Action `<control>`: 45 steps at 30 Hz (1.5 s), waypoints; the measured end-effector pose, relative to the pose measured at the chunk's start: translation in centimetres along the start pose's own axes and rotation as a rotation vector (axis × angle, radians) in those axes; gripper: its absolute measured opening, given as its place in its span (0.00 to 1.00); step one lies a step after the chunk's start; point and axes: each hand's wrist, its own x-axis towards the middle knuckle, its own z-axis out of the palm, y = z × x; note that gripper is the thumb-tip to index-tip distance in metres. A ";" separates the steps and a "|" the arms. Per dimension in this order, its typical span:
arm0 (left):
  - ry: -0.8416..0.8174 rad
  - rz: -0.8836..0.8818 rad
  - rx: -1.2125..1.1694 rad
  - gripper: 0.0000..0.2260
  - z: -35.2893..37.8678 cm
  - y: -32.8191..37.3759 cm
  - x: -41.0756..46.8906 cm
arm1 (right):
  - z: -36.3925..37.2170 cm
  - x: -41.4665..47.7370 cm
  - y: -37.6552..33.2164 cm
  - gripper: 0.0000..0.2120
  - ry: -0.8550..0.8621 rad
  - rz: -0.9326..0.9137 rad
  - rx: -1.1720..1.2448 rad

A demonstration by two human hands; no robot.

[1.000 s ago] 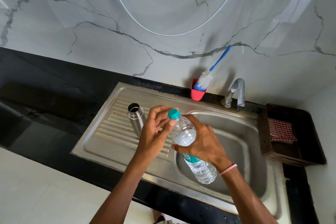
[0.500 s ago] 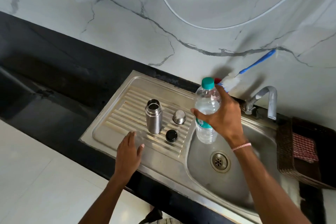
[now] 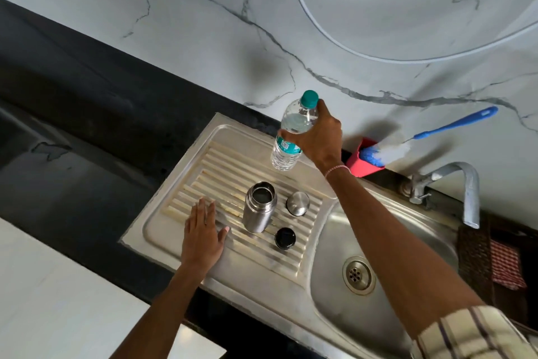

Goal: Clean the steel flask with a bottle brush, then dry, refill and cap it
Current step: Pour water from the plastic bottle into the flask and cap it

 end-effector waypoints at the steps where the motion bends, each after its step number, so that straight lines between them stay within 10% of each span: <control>1: -0.013 -0.005 0.002 0.39 0.2 -0.1 0.1 | 1.0 0.4 0.3 0.39 -0.023 0.026 0.012; 21: 0.105 0.041 -0.133 0.34 0.0 0.1 -0.6 | 2.5 -0.2 3.0 0.50 -0.196 0.190 0.261; 25: 0.289 0.148 -0.296 0.20 -1.3 1.0 -1.7 | 1.4 -5.1 5.1 0.24 0.039 0.094 0.166; 28: 0.324 0.155 -0.372 0.13 -2.3 1.8 -2.3 | 2.2 -10.2 8.0 0.04 -0.108 -0.038 -0.039; 32: 0.311 0.147 -0.415 0.06 -3.2 2.8 -2.1 | 3.5 -16.0 10.3 0.16 -0.462 -0.089 -0.377; 36: 0.282 0.099 -0.417 0.11 -4.2 3.9 -2.2 | 4.2 -18.1 10.4 0.33 -0.613 -0.046 -0.485; 45: 0.160 0.173 -0.530 0.41 -4.4 5.7 -2.2 | 5.7 -19.2 11.1 0.30 -0.599 -0.005 -0.519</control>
